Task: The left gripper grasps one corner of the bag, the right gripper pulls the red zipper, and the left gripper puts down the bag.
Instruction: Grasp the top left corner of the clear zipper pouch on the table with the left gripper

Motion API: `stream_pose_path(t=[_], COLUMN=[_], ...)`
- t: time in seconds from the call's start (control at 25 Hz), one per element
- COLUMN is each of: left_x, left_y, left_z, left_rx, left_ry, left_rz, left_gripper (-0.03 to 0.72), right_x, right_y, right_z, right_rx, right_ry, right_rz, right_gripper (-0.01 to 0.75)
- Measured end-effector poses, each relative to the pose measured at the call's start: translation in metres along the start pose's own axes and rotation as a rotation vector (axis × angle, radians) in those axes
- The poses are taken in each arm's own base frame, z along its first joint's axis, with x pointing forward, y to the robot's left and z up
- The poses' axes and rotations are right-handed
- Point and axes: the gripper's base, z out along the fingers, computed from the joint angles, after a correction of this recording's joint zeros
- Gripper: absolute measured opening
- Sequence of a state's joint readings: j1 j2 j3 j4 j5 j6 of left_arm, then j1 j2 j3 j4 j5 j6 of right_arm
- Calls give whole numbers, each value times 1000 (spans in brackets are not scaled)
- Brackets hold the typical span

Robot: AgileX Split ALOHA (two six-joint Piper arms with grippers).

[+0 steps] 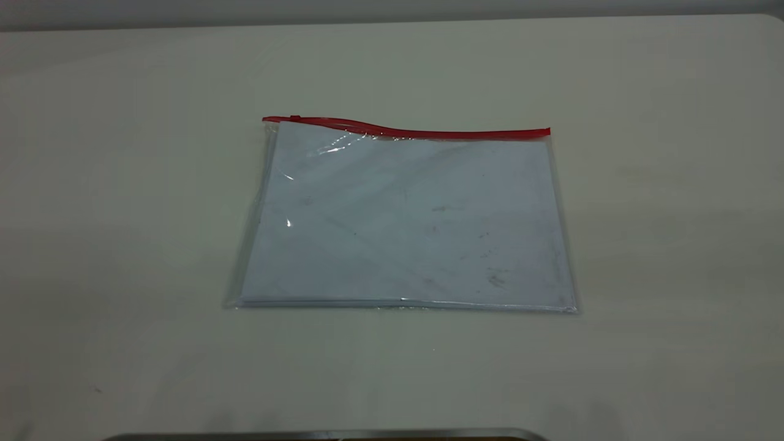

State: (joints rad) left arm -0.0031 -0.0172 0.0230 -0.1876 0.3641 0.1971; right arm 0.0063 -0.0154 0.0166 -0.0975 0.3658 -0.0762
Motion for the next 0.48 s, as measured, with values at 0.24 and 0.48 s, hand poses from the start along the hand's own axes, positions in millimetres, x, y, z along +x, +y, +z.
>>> stream_pose_path(t=[0.24, 0.48], left_x=[-2, -13], left_y=[1, 1], left_z=[0, -1], left_rx=[-6, -1], left_ry=[-26, -150], left_rz=[14, -64], left_gripper=[383, 383], right_x=[0, -5], right_y=[0, 5], right_z=[0, 1], right_rx=[0, -58], right_ry=[0, -65], right_rz=[0, 262], right_gripper=[357, 357])
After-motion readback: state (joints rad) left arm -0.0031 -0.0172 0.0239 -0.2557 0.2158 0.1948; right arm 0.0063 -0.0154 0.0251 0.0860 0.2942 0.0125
